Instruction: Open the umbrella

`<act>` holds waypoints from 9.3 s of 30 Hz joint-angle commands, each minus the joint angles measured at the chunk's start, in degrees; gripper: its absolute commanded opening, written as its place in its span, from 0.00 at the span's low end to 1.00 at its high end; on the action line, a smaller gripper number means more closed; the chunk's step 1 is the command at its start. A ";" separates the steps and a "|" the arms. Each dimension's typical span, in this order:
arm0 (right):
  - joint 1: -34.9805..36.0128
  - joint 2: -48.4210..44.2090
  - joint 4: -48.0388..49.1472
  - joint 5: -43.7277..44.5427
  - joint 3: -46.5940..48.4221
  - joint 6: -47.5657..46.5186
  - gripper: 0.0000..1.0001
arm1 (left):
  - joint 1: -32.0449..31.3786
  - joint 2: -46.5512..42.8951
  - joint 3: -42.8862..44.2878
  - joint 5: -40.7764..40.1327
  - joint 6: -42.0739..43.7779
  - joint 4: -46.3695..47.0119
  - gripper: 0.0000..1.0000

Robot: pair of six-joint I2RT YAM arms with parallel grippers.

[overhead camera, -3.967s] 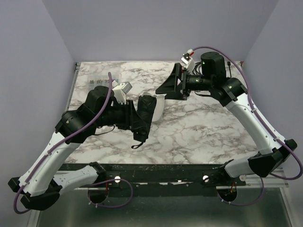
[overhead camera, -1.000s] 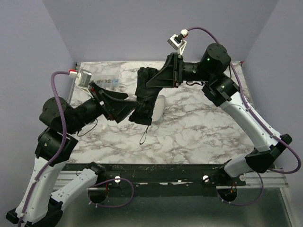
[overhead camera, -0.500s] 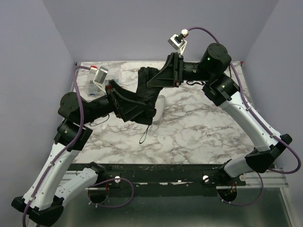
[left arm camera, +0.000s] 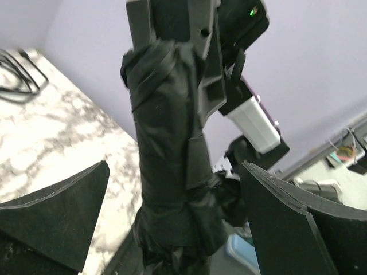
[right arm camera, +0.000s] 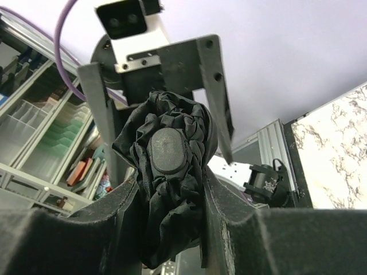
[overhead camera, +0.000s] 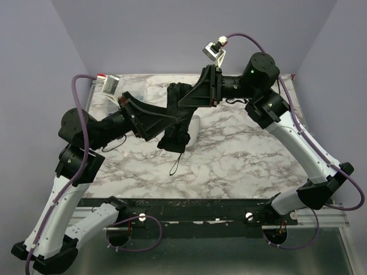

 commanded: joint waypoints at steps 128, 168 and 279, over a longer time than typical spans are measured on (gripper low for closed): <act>0.13 9.98 -65.18 47.30 15.44 7.13 0.12 | -20.04 25.71 13.67 -34.61 20.35 -24.98 0.00; 0.13 7.52 -68.50 49.27 19.96 4.97 0.01 | -22.04 25.50 14.59 -38.33 21.58 -28.21 0.00; -0.27 -18.41 -24.86 49.84 2.49 -13.65 1.00 | 2.21 18.57 14.84 15.39 -16.16 0.66 0.00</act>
